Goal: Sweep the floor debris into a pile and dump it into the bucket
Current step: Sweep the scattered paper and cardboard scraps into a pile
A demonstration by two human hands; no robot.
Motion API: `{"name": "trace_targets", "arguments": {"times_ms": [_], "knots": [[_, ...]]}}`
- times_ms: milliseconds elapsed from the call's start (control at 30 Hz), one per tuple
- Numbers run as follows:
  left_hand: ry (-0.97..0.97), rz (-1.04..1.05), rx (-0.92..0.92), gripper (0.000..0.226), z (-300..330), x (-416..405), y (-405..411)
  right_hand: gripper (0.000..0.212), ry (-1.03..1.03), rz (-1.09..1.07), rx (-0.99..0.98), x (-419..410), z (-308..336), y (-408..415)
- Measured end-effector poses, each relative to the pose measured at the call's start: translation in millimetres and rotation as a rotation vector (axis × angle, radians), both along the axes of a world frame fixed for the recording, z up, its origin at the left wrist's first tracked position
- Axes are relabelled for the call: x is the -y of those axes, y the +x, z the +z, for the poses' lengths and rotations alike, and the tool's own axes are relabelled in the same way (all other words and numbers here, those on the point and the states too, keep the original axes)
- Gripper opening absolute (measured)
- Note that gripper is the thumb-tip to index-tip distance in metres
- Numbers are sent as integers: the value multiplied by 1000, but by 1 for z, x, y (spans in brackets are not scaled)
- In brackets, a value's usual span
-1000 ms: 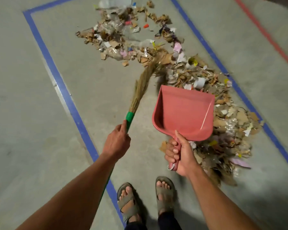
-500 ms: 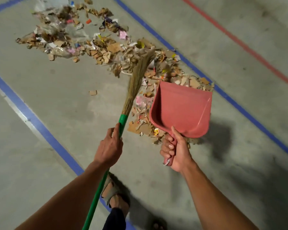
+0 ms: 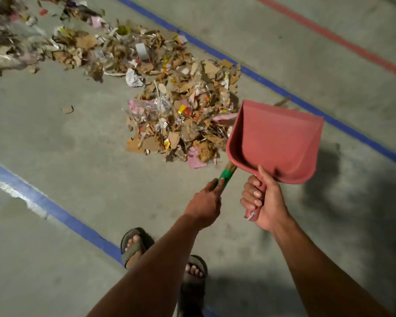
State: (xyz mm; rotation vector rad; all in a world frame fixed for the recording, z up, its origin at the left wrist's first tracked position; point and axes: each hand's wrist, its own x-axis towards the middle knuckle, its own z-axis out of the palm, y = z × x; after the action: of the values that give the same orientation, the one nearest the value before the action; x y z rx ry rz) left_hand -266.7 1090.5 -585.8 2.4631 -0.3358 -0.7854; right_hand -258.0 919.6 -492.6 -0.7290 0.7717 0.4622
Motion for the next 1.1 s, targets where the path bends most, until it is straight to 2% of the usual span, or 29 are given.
{"name": "trace_targets", "arguments": {"times_ms": [100,167,400,500,733,967,1100], "knots": [[92,-58,-107,68,-23,32,-1,46,11,-38,0,24,-20,-26],[149,-12,-146,67,-37,35,2,47,5,-37,-20,34,-33,-43],[272,193,-19,66,-49,-30,50,47,32,7,-65,24,-59,-64],[301,200,38,64,-41,-64,83,48,54,21,-67,6,-61,-47],[360,380,99,49,-19,-129,155,47,35,104,-1,-46,-51,16],[204,499,185,59,-4,-188,155,49,61,87,-26,-92,-41,46],[68,584,79,59,9,-208,141,49,73,71,-51,-118,-28,55]]}}
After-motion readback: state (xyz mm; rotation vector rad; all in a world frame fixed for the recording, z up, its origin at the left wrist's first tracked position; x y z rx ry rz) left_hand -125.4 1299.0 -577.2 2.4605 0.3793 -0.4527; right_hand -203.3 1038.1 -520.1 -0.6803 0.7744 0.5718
